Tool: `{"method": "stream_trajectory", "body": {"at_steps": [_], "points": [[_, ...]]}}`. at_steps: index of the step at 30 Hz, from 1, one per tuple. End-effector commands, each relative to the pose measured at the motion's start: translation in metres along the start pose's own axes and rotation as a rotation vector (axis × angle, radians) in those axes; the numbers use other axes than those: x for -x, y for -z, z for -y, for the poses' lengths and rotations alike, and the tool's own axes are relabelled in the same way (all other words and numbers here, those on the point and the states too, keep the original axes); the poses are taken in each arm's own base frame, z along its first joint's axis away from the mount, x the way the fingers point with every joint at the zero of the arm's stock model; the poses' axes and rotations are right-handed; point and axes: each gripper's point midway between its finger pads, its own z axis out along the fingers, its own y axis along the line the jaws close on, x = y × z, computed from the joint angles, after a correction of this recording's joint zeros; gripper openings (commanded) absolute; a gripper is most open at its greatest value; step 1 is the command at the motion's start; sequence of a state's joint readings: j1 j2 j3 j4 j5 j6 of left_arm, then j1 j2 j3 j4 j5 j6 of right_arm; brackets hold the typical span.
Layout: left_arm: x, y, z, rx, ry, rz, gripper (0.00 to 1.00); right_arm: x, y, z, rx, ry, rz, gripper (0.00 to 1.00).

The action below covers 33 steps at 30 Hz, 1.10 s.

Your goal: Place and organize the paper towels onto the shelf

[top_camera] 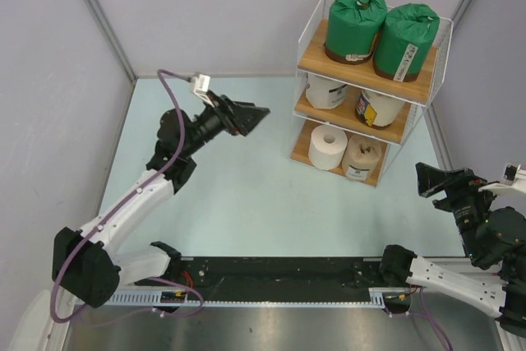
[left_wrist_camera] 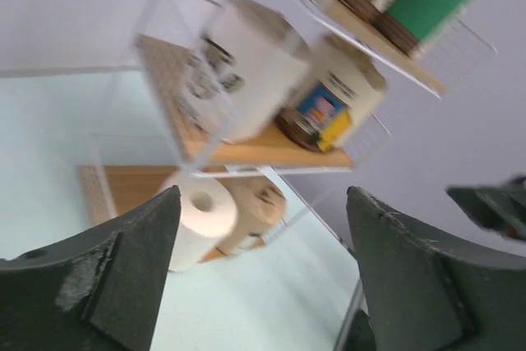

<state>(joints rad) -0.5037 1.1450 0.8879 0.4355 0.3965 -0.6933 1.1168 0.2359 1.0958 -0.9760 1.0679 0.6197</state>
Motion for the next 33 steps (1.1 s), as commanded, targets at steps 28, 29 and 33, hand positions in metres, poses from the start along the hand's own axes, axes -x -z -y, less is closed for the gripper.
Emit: {"method": "stream_trajectory", "body": {"at_steps": [28, 29, 33], "points": [[0.034, -0.135, -0.052, -0.154, -0.209, -0.160, 0.00, 0.001, 0.003, 0.002, 0.002, -0.030, 0.000, 0.80], [0.034, -0.138, -0.048, -0.166, -0.212, -0.160, 0.00, 0.000, 0.003, 0.002, 0.001, -0.031, -0.001, 0.80], [0.022, -0.149, -0.036, -0.200, -0.207, -0.167, 0.00, -0.001, 0.004, 0.004, 0.001, -0.030, -0.006, 0.80]]}}
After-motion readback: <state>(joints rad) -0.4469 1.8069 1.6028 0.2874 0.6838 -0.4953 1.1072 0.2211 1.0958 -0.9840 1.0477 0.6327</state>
